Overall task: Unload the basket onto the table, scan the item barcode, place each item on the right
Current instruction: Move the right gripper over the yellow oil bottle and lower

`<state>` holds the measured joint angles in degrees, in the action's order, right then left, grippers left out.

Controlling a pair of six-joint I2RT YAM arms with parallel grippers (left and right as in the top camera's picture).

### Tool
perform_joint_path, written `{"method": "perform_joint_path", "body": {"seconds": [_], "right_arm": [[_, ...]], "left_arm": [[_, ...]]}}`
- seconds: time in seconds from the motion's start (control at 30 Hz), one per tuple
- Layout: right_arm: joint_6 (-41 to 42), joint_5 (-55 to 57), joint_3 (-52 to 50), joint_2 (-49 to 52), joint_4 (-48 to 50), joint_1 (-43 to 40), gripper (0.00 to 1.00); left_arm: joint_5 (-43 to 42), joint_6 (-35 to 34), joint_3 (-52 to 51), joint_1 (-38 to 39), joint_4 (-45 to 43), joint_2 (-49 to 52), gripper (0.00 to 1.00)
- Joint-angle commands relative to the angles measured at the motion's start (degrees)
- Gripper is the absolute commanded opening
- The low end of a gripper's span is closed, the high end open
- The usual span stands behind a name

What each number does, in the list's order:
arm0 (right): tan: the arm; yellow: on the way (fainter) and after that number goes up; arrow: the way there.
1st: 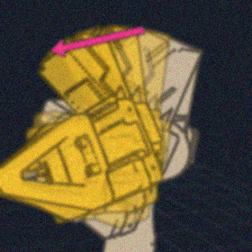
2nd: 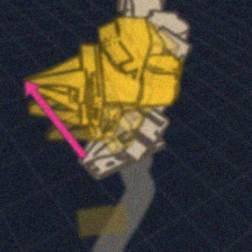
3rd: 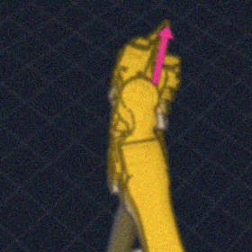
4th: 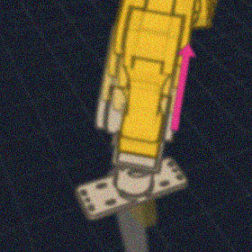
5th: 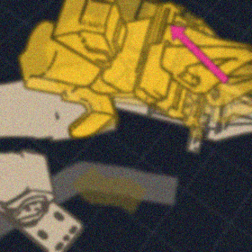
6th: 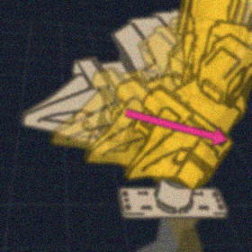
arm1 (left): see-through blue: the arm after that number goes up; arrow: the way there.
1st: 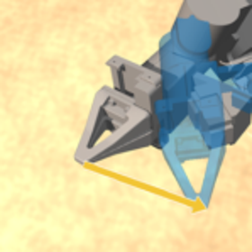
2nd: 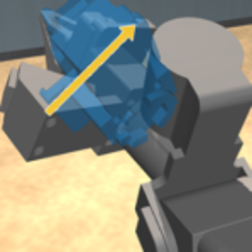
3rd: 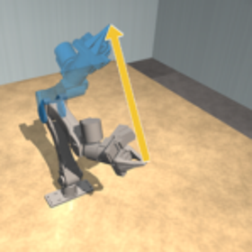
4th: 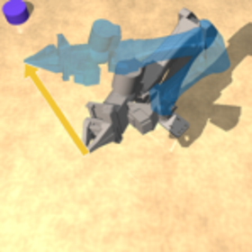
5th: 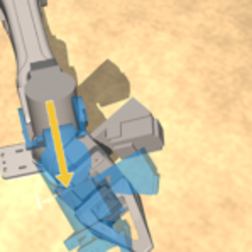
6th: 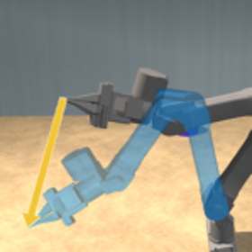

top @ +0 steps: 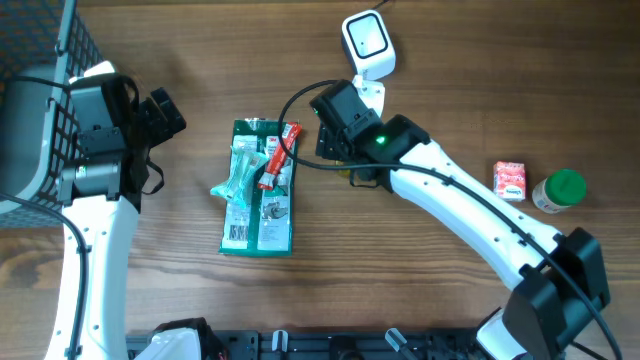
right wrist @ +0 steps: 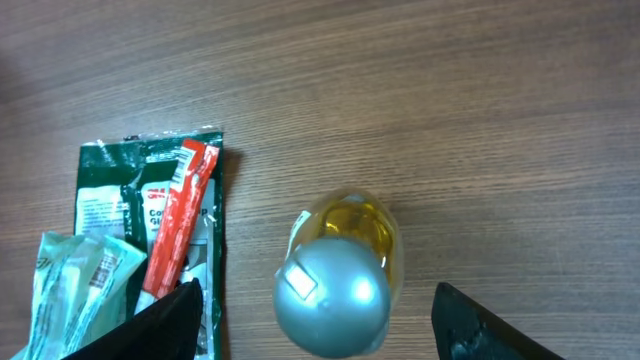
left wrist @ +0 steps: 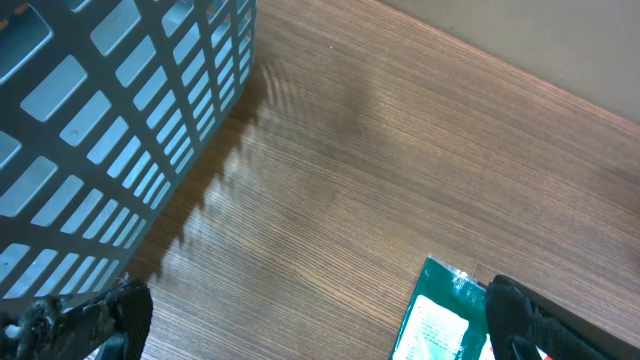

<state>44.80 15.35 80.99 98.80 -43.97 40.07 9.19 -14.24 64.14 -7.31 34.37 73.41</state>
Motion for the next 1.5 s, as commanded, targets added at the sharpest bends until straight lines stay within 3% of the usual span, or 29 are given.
{"method": "perform_joint_path", "body": {"seconds": [0.0, 0.17, 0.3, 0.6, 0.7, 0.87, 1.1, 1.17, 1.23, 1.3, 1.47], "right_arm": [[2.08, 1.36, -0.11, 3.98, 0.28, -0.07, 0.73], [1.70, 1.36, -0.11, 6.86, 0.87, -0.17, 0.69], [1.64, 3.15, -0.09, 6.95, 1.09, -0.17, 0.56], [0.15, 3.72, -0.04, 5.20, 1.11, -0.17, 0.48], [0.15, 3.72, -0.04, 5.18, 1.07, -0.17, 0.37], [-2.08, 3.39, 0.00, 3.06, 0.68, -0.22, 0.37], [-17.09, -6.60, 0.02, -5.60, 0.26, -1.36, 0.37], [-22.29, -14.03, 0.02, -7.89, 0.20, -2.64, 0.37], [-32.81, -26.23, 0.02, -9.66, -0.83, -4.61, 0.38], [-41.55, -34.18, 0.02, -10.21, -3.93, -6.34, 0.45], [-47.95, -32.26, -0.35, -9.68, -11.30, -9.20, 0.45]], "left_arm": [[0.52, 0.50, 0.42, -0.37, -0.22, 0.11, 1.00], [0.52, 0.50, 0.44, -0.37, -0.20, 0.11, 1.00], [0.52, 0.50, 0.44, -0.37, -0.20, 0.11, 1.00], [0.52, 0.50, 0.44, -0.37, -0.22, 0.11, 1.00], [0.52, 0.50, 0.44, -0.37, -0.20, 0.11, 1.00], [0.52, 0.50, 0.44, -0.37, -0.22, 0.11, 1.00], [0.52, 0.50, 0.44, -0.37, -0.20, 0.11, 1.00], [0.52, 0.50, 0.44, -0.37, -0.20, 0.11, 1.00], [0.52, 0.50, 0.44, -0.37, -0.20, 0.11, 1.00], [0.52, 0.50, 0.44, -0.37, -0.20, 0.11, 1.00], [0.52, 0.50, 0.44, -0.37, -0.22, 0.11, 1.00]]}}
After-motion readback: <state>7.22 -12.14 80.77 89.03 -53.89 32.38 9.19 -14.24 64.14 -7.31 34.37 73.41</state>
